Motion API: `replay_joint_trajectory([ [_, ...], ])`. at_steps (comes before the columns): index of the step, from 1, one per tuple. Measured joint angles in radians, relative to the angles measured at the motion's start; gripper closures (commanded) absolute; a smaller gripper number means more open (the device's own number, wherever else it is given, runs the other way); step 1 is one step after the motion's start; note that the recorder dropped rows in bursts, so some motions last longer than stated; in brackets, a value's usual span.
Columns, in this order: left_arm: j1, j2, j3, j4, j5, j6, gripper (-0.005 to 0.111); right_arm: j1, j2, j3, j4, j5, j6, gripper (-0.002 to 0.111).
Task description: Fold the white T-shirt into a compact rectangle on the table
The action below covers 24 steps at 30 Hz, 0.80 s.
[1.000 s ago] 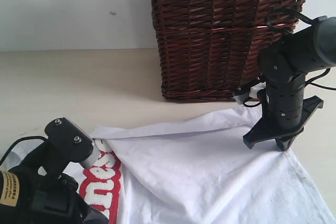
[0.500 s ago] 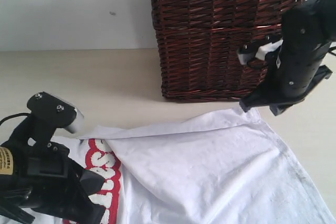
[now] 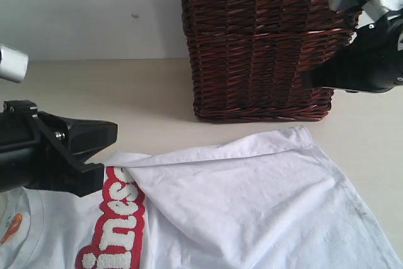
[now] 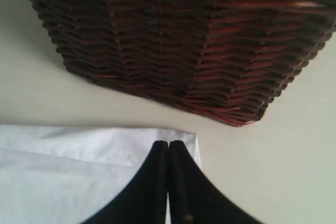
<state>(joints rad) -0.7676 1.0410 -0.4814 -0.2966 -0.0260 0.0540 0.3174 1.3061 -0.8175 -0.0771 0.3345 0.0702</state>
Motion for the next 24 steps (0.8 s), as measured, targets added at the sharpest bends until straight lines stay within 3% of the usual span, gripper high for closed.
replay_joint_trajectory([
  [7, 0.000, -0.018, 0.011, -0.023, -0.095, 0.043, 0.107, 0.000, -0.165, 0.111, 0.015, -0.111, 0.002, 0.108],
  [14, 0.055, -0.026, 0.050, -0.029, -0.164, 0.085, 0.107, 0.000, -0.265, 0.138, 0.020, -0.137, 0.002, 0.108],
  [19, 0.057, -0.143, 0.116, -0.024, -0.182, 0.111, 0.107, 0.000, -0.342, 0.213, 0.023, -0.179, 0.002, 0.108],
  [21, 0.072, -0.227, 0.095, -0.061, -0.070, 0.116, 0.107, 0.000, -0.409, 0.271, 0.039, -0.187, 0.004, 0.108],
  [24, 0.177, -0.191, -0.105, -0.042, 0.444, 0.116, 0.107, 0.000, -0.437, 0.295, 0.132, -0.151, -0.012, 0.108],
])
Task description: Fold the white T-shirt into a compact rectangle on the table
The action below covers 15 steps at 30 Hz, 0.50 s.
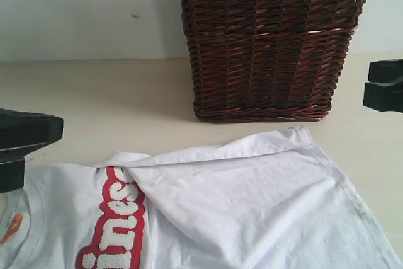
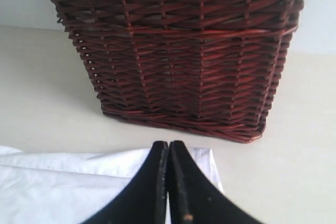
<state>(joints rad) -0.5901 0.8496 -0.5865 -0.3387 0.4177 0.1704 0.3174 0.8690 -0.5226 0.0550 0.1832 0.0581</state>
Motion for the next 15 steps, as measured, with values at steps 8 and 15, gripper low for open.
replay_joint_trajectory([
  [8, 0.102, 0.561, -0.319, 0.270, 0.253, 0.012, 0.032, 0.000, 0.000, 0.002, 0.285, 0.055, -0.251, 0.108],
  [15, 0.102, 0.847, -0.461, 0.339, 0.182, 0.082, 0.041, 0.000, 0.000, 0.002, 0.415, 0.063, -0.396, 0.108],
])
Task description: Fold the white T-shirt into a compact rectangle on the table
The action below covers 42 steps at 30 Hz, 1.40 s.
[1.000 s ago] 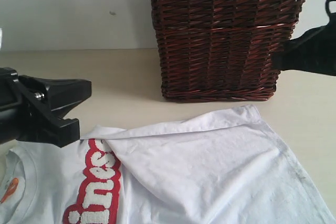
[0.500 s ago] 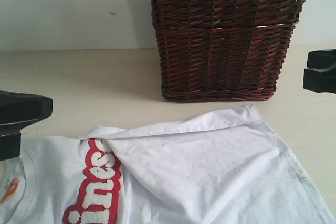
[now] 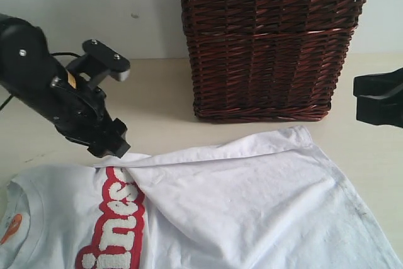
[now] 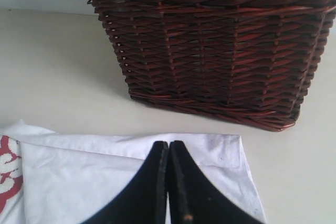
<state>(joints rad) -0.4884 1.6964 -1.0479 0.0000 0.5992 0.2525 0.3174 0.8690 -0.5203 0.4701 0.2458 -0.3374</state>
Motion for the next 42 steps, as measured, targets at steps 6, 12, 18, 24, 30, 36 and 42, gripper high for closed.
replay_joint_trajectory([
  [6, 0.000, 0.196, -0.130, 0.105, 0.057, 0.055, 0.041, 0.000, 0.000, 0.000, 0.020, 0.002, -0.030, 0.108],
  [12, 0.021, 0.317, -0.211, 0.067, 0.162, 0.209, 0.041, 0.000, 0.000, 0.000, 0.021, 0.002, -0.037, 0.108],
  [18, 0.081, 0.313, -0.232, -0.059, 0.200, 0.338, 0.042, 0.000, 0.000, 0.000, 0.025, 0.002, -0.044, 0.108],
  [24, 0.129, 0.261, -0.240, -0.221, 0.266, 0.511, 0.042, 0.000, 0.000, 0.000, 0.027, 0.002, -0.044, 0.108],
  [30, 0.122, 0.293, -0.199, -0.188, 0.274, 0.593, 0.042, 0.000, 0.000, 0.000, 0.029, 0.004, -0.044, 0.108],
  [36, 0.122, 0.298, -0.186, -0.184, 0.189, 0.648, 0.051, 0.000, 0.000, 0.000, 0.031, 0.008, -0.044, 0.108],
  [42, 0.122, 0.298, -0.186, -0.184, 0.073, 0.663, 0.103, 0.000, 0.000, 0.000, 0.031, 0.010, -0.044, 0.108],
])
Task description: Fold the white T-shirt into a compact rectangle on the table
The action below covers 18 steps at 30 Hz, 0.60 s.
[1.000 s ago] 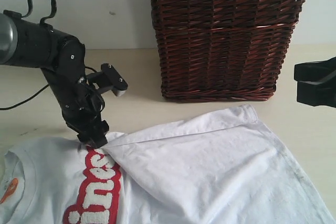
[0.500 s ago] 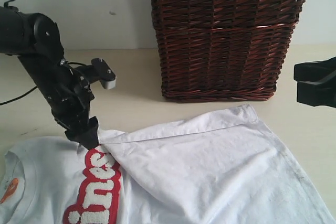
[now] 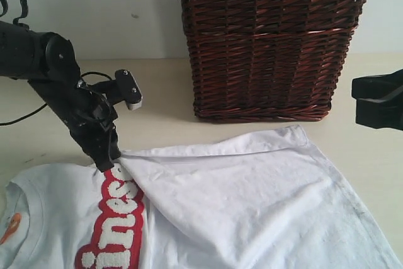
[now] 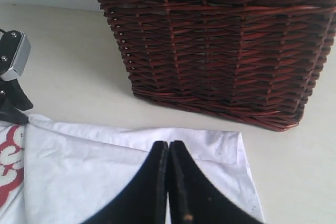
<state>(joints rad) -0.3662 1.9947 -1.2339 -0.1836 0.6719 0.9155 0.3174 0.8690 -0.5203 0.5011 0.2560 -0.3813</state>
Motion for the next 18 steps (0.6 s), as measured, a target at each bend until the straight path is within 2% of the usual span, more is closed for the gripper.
replay_joint_trajectory([
  [1, 0.000, 0.000, 0.000, 0.000, -0.007, 0.008, 0.106, 0.000, 0.000, 0.000, 0.000, 0.000, 0.000, 0.108],
  [7, -0.005, -0.007, 0.000, 0.000, -0.068, 0.043, 0.107, 0.000, 0.000, 0.000, 0.000, 0.002, -0.002, 0.108],
  [9, -0.027, -0.036, 0.000, 0.007, -0.097, 0.052, 0.107, 0.000, 0.000, 0.000, 0.002, 0.002, -0.002, 0.108],
  [13, -0.107, -0.094, 0.001, 0.131, -0.149, 0.043, 0.107, 0.000, 0.000, 0.000, 0.008, 0.002, -0.006, 0.108],
  [18, -0.121, -0.182, 0.001, 0.280, -0.190, -0.013, 0.107, 0.000, 0.000, 0.000, 0.008, 0.006, -0.006, 0.108],
])
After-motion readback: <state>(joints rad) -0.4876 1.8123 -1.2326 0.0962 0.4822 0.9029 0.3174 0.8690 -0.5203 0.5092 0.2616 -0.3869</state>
